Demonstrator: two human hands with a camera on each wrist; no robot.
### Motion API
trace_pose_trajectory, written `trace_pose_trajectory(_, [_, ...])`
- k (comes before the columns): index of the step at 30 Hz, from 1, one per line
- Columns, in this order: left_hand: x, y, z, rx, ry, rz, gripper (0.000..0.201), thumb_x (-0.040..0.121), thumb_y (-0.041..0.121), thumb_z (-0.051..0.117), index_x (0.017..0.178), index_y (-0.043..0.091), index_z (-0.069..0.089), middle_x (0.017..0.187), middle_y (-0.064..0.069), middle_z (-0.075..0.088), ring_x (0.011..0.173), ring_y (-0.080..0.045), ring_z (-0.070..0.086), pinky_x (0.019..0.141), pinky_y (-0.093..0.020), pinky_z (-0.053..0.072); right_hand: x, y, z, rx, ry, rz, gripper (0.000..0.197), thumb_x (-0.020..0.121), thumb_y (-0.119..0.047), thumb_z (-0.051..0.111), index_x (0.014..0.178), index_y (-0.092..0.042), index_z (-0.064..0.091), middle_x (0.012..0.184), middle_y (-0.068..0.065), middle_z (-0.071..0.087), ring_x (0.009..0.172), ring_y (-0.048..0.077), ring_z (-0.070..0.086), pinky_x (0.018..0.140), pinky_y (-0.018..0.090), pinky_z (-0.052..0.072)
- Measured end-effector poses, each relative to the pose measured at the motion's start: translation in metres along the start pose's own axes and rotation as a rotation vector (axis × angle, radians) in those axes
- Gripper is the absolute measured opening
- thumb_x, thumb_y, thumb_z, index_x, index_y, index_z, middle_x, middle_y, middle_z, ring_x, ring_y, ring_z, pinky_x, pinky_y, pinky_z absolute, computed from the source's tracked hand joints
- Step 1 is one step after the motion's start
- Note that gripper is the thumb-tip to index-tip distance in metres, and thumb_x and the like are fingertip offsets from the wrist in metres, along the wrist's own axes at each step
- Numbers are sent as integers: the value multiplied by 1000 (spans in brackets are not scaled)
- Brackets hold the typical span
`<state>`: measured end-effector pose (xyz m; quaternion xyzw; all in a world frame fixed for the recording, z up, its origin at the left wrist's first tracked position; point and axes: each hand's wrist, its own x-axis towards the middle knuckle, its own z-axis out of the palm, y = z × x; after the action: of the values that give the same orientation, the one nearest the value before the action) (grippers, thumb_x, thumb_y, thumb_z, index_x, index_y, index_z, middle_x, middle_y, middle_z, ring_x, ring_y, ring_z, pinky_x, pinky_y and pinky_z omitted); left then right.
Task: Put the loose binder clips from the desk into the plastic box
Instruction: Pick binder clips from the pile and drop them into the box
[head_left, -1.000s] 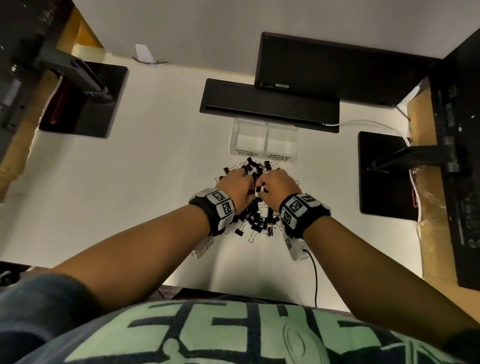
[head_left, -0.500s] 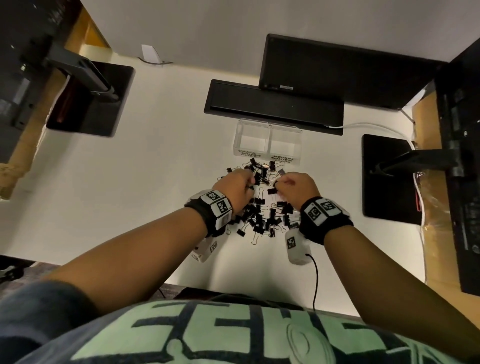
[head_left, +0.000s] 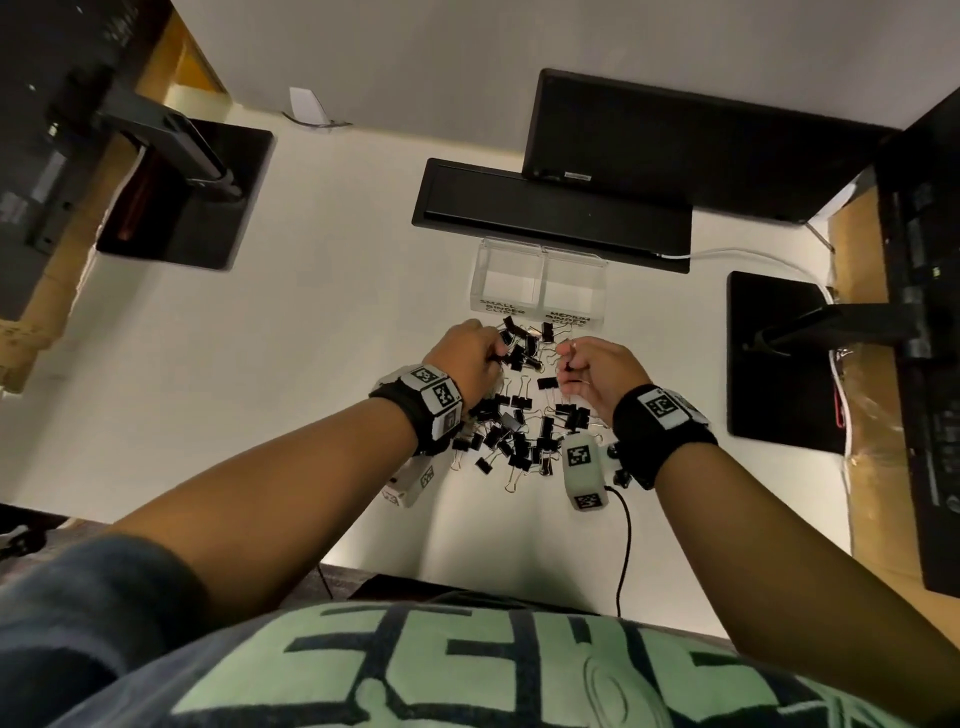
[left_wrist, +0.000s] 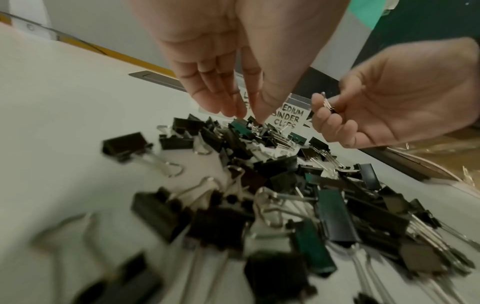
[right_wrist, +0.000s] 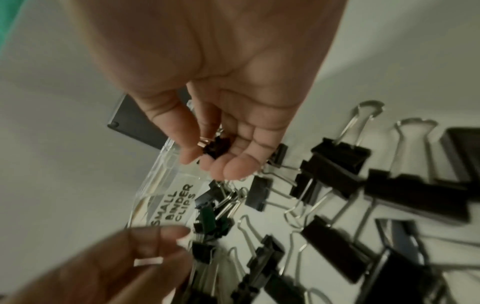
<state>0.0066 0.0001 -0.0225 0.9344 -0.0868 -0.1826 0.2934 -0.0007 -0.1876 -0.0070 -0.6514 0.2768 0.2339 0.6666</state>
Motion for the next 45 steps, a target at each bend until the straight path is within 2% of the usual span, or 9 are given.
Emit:
trace_pose_trajectory(5, [16, 17, 8, 137, -116, 60, 43, 88, 10, 57, 129, 16, 51, 122, -10, 51, 114, -27, 48, 93, -39, 48, 11, -1, 17, -628, 46, -154, 4, 84, -13, 56, 82, -10, 58, 71, 0, 54, 62, 15, 51, 55, 25, 44])
trace_pose_trajectory(9, [18, 19, 8, 184, -97, 49, 30, 84, 5, 57, 114, 7, 55, 117, -12, 52, 110, -28, 49, 87, -37, 45, 16, 2, 23, -842, 95, -259, 12, 88, -12, 53, 92, -11, 64, 87, 0, 61, 76, 18, 57, 69, 30, 50])
trace_pose_trajectory(11, [14, 17, 5, 150, -100, 22, 21, 83, 4, 58, 104, 8, 56, 111, -10, 56, 103, -27, 53, 83, -35, 45, 18, 5, 23, -901, 76, -272, 13, 88, -12, 53, 91, -17, 65, 80, -5, 58, 78, 20, 58, 76, 35, 52])
trace_pose_trajectory(14, [2, 10, -1, 41, -109, -26, 12, 82, 4, 60, 87, 14, 56, 96, -4, 61, 88, -22, 58, 73, -28, 45, 19, 10, 21, -967, 67, -279, 12, 88, -14, 55, 89, -21, 65, 76, -7, 54, 75, 19, 56, 70, 31, 49])
trace_pose_trajectory(20, [-16, -1, -8, -33, -153, -26, 4, 85, 18, 62, 89, 16, 61, 91, 6, 59, 83, -12, 59, 75, -21, 48, 19, 12, 8, -867, 147, -269, 16, 87, -11, 52, 86, -19, 66, 69, -10, 52, 68, 19, 57, 71, 36, 55])
trace_pose_trajectory(27, [5, 10, 2, 89, -64, 56, 22, 84, 10, 57, 106, 13, 60, 102, -5, 52, 100, -23, 51, 82, -34, 47, 17, 13, 6, -865, 137, -275, 17, 81, -11, 55, 84, -26, 63, 66, -12, 47, 63, 17, 53, 74, 39, 56])
trace_pose_trajectory(37, [13, 10, 6, 320, -99, 68, 25, 90, 19, 52, 111, 7, 56, 116, -10, 57, 112, -29, 47, 85, -37, 44, 12, 16, 14, -1093, 30, -330, 18, 85, -10, 63, 103, -14, 62, 95, 0, 52, 85, 20, 55, 72, 26, 40])
trace_pose_trajectory(43, [8, 4, 6, 341, -75, 117, 26, 94, 19, 44, 116, 6, 51, 118, -13, 58, 112, -29, 47, 84, -37, 43, 9, 2, 9, -824, 16, -257, 20, 87, -11, 61, 105, -16, 65, 74, -6, 53, 72, 13, 52, 73, 29, 49])
trace_pose_trajectory(45, [6, 0, 8, 336, -66, 132, 28, 94, 20, 45, 119, 10, 49, 120, -12, 56, 112, -29, 47, 84, -36, 43, 6, -9, 6, -760, -10, -243, 19, 90, -11, 57, 106, -18, 65, 73, -6, 55, 67, 12, 50, 65, 26, 48])
